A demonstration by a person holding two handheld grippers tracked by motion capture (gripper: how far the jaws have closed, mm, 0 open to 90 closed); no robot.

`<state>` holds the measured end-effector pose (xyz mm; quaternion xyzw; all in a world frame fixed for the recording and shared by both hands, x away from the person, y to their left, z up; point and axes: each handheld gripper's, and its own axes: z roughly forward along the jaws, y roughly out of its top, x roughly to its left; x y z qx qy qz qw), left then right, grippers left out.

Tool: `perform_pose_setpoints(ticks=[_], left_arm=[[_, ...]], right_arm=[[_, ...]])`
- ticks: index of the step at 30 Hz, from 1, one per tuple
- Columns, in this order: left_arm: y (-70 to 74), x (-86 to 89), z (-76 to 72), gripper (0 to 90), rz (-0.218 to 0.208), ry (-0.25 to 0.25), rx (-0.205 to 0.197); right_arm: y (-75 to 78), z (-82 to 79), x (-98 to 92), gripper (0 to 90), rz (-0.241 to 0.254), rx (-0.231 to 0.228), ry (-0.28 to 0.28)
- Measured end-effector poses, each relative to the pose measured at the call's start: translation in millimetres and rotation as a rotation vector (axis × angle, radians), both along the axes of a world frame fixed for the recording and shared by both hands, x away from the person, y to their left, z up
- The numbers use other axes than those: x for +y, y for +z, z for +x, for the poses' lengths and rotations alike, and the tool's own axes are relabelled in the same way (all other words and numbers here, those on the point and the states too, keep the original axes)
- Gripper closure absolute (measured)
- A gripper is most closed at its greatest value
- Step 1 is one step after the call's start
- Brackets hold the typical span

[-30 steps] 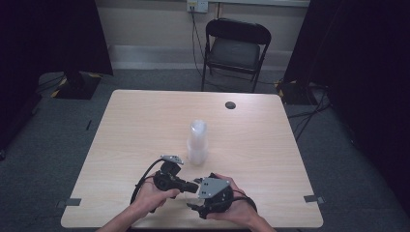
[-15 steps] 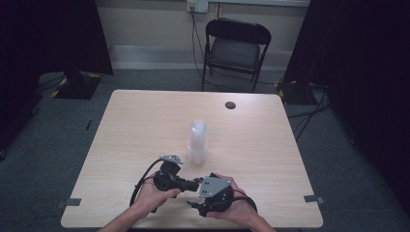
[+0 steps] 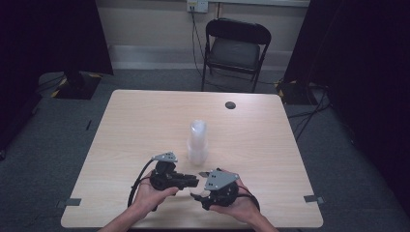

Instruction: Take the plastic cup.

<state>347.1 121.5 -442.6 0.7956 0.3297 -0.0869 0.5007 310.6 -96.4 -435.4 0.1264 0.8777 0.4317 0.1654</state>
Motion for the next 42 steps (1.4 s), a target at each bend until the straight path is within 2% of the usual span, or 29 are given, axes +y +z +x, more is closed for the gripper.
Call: perform_pose_setpoints(ticks=[6, 8, 15, 21, 23, 32, 35, 38, 42], left_arm=[[3.9, 6.8, -4.4, 70.6, -0.01, 0.026, -0.051], [4.9, 10.3, -5.0, 70.6, -0.024, 0.031, -0.053], [9.1, 24.0, -5.9, 67.6, -0.042, 0.069, -0.099], [8.4, 26.9, -7.1, 59.6, -0.016, 0.085, -0.145], [8.0, 27.0, -7.2, 56.3, -0.007, 0.105, -0.158], [7.0, 28.8, -8.2, 43.1, 0.051, 0.162, -0.22], [6.4, 29.9, -6.6, 38.5, 0.065, 0.178, -0.217], [5.8, 30.9, -4.9, 34.9, 0.061, 0.187, -0.203], [6.1, 32.9, -5.2, 33.8, 0.07, 0.21, -0.215]], right_arm=[[0.3, 3.9, -3.0, 30.7, 0.013, 0.01, -0.026], [-0.3, 5.1, -4.7, 30.7, 0.01, 0.012, -0.041], [-0.8, 10.2, -9.1, 30.7, 0.025, 0.025, -0.08], [-0.3, 14.1, -10.7, 30.7, 0.04, 0.039, -0.111], [0.8, 15.2, -12.6, 30.7, 0.048, 0.043, -0.128], [4.1, 23.7, -26.9, 30.9, 0.117, 0.096, -0.202], [5.6, 26.9, -32.2, 31.1, 0.141, 0.115, -0.233], [7.1, 29.9, -38.4, 31.2, 0.17, 0.139, -0.258], [9.7, 33.9, -46.9, 31.2, 0.204, 0.15, -0.291]])
